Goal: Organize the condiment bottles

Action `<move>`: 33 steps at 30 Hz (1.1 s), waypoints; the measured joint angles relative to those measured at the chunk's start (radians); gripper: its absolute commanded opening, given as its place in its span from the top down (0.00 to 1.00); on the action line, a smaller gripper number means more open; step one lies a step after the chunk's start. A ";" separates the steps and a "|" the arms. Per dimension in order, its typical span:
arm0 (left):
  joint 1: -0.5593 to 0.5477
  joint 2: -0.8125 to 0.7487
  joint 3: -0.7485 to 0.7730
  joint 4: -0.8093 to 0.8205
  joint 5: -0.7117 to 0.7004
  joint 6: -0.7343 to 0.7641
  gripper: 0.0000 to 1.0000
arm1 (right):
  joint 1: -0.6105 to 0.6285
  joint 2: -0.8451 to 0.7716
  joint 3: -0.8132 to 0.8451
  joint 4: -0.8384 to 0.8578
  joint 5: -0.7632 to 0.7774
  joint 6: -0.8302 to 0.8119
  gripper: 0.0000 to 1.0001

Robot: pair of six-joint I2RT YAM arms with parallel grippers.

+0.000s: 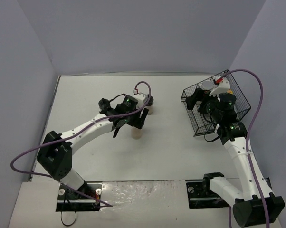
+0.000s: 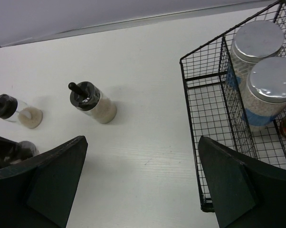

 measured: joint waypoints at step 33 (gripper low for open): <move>0.346 -0.653 -0.281 -0.145 -0.126 -0.018 0.03 | 0.465 0.298 0.051 0.100 -0.003 -0.141 0.00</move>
